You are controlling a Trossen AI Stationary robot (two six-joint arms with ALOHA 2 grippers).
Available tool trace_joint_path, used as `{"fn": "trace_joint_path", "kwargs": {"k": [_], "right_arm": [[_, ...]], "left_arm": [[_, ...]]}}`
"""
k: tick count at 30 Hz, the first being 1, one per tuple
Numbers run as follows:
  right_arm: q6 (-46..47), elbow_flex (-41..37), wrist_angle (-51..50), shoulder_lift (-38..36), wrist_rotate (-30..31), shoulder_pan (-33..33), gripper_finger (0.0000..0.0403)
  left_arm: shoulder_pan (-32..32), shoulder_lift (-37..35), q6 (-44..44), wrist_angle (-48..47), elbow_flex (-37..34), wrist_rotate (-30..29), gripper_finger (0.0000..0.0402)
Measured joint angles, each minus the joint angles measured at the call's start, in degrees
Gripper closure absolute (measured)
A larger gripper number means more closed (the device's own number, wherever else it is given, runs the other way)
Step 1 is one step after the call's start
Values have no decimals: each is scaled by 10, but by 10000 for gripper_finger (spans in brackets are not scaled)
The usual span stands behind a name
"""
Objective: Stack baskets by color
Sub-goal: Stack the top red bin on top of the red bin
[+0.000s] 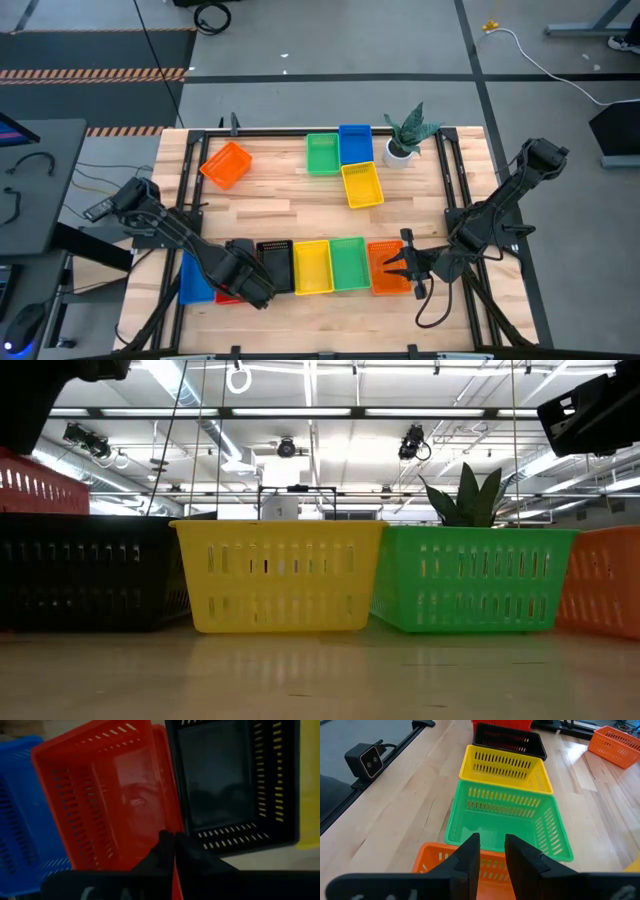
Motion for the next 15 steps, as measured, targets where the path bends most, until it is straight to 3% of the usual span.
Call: {"fn": "trace_joint_path", "kwargs": {"k": [9,15], "right_arm": [[0,0,0,0,0,0,307],[-1,0,0,0,0,0,307]], "left_arm": [[0,0,-3,29,-23,-1,397],[0,8,27,58,-50,-5,349]]}}
